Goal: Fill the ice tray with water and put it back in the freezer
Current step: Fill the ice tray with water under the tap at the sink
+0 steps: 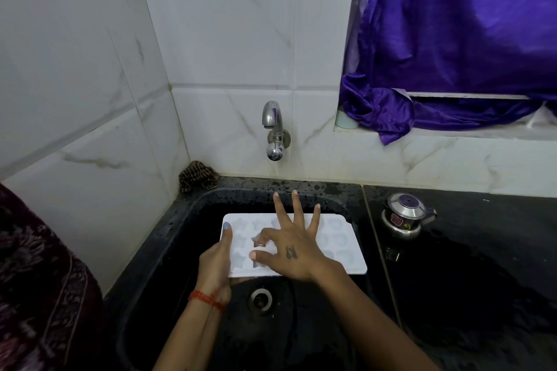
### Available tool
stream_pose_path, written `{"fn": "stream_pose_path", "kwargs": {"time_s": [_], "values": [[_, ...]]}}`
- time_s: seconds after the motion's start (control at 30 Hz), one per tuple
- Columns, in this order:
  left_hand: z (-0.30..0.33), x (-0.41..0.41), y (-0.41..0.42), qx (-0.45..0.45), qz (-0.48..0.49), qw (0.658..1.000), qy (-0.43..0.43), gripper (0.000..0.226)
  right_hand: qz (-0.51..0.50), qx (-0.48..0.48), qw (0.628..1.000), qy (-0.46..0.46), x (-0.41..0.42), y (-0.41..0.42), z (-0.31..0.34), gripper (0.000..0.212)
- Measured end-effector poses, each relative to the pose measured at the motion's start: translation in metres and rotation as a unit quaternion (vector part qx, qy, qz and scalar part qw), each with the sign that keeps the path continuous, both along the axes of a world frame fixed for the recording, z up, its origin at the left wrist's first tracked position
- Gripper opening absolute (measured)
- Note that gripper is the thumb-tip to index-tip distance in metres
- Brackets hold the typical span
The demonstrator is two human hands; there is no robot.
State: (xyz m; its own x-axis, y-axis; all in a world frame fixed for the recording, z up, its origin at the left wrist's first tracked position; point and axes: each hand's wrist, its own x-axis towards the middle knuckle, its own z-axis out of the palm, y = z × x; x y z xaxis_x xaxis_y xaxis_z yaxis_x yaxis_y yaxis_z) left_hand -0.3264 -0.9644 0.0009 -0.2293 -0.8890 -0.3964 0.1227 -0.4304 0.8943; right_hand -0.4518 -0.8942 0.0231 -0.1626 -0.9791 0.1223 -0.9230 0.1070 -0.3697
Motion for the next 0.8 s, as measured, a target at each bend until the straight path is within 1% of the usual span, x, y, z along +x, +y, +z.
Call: {"fn": "stream_pose_path", "kwargs": {"time_s": [0.17,0.27,0.37,0.57,0.63,0.7,0.8], "values": [[0.0001,-0.0001,0.0014,-0.009,-0.006,1.0,0.005,0.04,0.008,-0.052,0.991,0.121,-0.0019,0.0021,0.0042,0.037],[0.0021,-0.0001,0.0017,-0.011,-0.007,1.0,0.001,0.04,0.006,-0.08,0.985,0.154,-0.0005,0.004,0.0041,0.041],[0.005,0.0003,0.0027,-0.014,-0.006,1.0,-0.001,0.042,-0.002,-0.09,0.987,0.135,0.0017,0.0045,0.0001,0.041],[0.0053,0.0004,0.0023,-0.012,-0.008,1.0,0.0,0.044,-0.008,-0.029,0.999,-0.018,0.0029,-0.0011,-0.0036,0.032],[0.0042,0.0002,0.0023,-0.009,-0.009,1.0,0.002,0.044,-0.007,-0.014,0.999,-0.045,0.0007,-0.0023,-0.0023,0.03],[0.0031,-0.0001,0.003,-0.007,-0.014,1.0,0.004,0.044,-0.004,-0.004,0.999,-0.043,-0.0013,-0.0023,-0.0009,0.03],[0.0032,-0.0008,0.0036,-0.001,-0.013,1.0,0.006,0.043,-0.005,-0.009,1.0,0.003,-0.0019,-0.0013,-0.0006,0.03]]}}
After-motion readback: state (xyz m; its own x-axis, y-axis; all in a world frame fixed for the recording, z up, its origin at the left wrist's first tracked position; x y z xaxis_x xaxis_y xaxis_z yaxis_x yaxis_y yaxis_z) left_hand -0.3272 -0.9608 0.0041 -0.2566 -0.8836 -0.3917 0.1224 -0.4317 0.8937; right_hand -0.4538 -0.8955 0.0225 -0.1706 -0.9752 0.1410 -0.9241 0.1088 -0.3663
